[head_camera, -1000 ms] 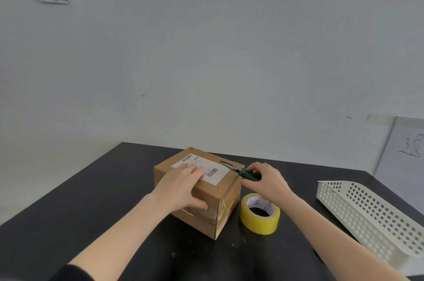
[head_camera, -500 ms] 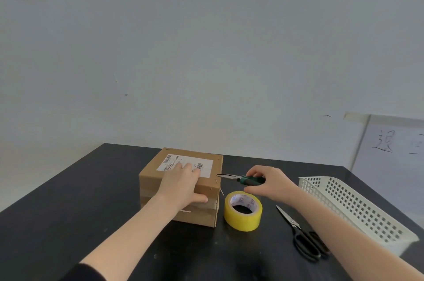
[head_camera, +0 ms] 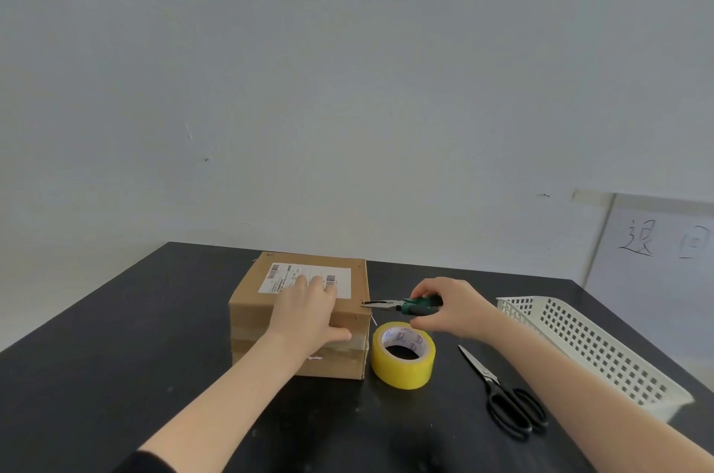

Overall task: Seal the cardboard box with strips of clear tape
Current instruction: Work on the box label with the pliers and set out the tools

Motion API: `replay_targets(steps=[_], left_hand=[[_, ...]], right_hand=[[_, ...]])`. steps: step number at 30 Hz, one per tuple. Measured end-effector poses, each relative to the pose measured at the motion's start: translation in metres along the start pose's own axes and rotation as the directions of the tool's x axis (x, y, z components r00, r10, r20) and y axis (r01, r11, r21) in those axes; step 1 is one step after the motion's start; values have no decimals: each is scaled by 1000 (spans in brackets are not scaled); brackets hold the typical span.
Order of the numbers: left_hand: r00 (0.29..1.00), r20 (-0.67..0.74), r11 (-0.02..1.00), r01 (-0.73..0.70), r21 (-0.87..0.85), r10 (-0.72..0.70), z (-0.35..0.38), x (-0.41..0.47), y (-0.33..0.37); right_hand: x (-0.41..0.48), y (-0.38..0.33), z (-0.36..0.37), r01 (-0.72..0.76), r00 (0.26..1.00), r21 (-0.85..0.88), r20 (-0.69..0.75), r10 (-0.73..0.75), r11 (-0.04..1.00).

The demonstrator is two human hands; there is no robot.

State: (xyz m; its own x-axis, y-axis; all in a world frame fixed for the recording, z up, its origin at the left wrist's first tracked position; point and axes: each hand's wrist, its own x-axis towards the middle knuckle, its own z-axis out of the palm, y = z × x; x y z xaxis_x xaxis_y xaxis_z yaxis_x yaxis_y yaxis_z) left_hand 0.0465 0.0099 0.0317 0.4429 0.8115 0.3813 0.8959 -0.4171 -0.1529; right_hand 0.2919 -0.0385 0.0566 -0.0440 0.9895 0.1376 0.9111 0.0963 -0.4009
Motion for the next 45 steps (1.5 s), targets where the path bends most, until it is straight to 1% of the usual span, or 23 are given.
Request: replay_targets(steps=[5,9,16,22,27,32,40,45], left_hand=[[1000,-8,1000,-2,6,2,0,-1,-1],[1000,-14,1000,2,9,-2,0,-2,-1],[1000,8,1000,20,4,-20,-1,-1,1],[1000,11,1000,18,13,-18,-2,-1,1],[1000,12,1000,13,12,-13,-2,-3,1],[1000,13,1000,16,7,-16,-2,-3,0],[1000,3,1000,6,9,-6,-1,-2,-2],[999,22,999,26,-42,-25,-2,4,-4]], right_hand=[[2,-3,0,8,999,-87,-31,-11,996],[2,-4,1,-5,998,-101,-55,-1,995],[-4,-1,15,-65,992,-20,-109,63,998],[-4,-6,20,-50,985,-6,-168,48,999],[3,-14,16,-36,979,48,-200,45,998],[5,-18,11,-20,977,40,-213,28,999],[1,-14,7,-49,971,57,-230,61,997],[-1,-6,1,-71,967,57,-239,83,996]])
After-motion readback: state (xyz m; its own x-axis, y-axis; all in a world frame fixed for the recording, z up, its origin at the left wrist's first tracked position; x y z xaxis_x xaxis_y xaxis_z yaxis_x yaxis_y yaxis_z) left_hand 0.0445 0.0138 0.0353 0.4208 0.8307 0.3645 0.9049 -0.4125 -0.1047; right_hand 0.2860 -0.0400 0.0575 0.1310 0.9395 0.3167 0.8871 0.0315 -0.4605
